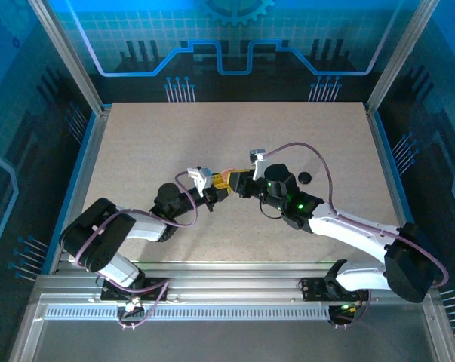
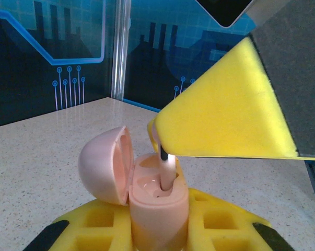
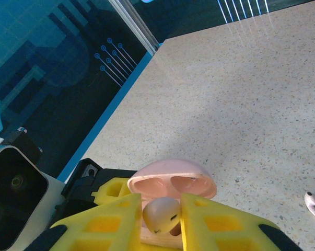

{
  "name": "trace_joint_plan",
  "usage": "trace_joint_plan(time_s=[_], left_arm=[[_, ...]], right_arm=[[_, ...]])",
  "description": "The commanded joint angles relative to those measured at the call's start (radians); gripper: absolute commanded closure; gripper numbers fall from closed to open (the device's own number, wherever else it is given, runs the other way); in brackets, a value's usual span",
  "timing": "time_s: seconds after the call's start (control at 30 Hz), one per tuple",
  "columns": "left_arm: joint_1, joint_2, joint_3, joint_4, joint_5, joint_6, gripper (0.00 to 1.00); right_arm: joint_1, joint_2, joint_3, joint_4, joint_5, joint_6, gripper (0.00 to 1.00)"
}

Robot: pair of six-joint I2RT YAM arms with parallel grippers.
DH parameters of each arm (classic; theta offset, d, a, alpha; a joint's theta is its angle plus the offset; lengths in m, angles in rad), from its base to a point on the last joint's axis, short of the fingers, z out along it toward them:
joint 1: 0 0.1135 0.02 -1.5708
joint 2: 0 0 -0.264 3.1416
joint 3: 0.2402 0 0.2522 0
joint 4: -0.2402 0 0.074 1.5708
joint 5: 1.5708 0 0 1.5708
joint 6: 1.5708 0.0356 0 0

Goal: Insert the wireless bluetooth earbuds into the charging case

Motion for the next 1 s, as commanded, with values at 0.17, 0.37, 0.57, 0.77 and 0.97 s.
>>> trace_joint_plan(time_s=[0.17,0.37,0.57,0.77,0.97], left_arm=[[-0.005,-0.039,0.019,0.052,0.001,0.002,0.84],[-0.004,-0.042,0.02,0.052,0.008,-0.001,0.84],[-0.005,-0.057,0.016,0.052,0.005,0.004,0.84],[-0.005,-0.061,0.01,0.051,0.005,0.008,0.84],[-0.005,-0.067,0.011,0.042,0.003,0.028,0.84]], right_arm=[[0.014,-0.004,-0.006,-0.028,0.018,-0.016,0.7],[0.014,-0.006,-0.001,-0.029,0.014,-0.018,0.65],[0.014,-0.023,0.003,-0.063,0.027,-0.022,0.58],[0.012,-0.055,0.005,-0.086,0.047,-0.036,0.49],[0.012,-0.134,0.025,-0.151,0.07,-0.056,0.47]])
